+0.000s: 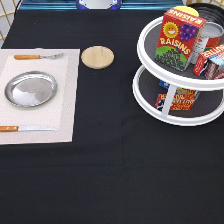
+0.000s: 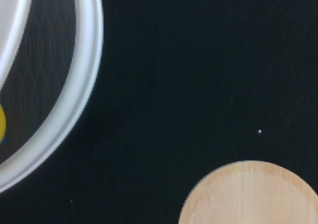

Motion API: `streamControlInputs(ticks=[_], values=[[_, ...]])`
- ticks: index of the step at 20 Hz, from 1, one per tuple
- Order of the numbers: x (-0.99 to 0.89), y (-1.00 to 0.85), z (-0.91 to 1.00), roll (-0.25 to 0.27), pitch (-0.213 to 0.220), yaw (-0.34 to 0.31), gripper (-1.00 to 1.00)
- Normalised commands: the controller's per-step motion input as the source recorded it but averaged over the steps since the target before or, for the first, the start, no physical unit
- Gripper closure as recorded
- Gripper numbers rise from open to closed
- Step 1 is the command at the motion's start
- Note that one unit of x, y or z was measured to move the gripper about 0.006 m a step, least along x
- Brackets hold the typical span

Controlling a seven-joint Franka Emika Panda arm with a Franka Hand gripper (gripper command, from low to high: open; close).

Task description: Pick up the bowl from the lazy Susan and put bowl on the plate

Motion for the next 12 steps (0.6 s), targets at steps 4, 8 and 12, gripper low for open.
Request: streamControlInputs(ticks=[4, 8, 12], values=[[0.11, 0.02, 0.07, 0.033, 0.008, -0.016, -1.00], [0.44, 0.12, 0.29, 0.131, -0.001, -0.028, -1.00], [0.72, 0.20, 0.36, 0.181, 0.000, -0.030, -1.00]])
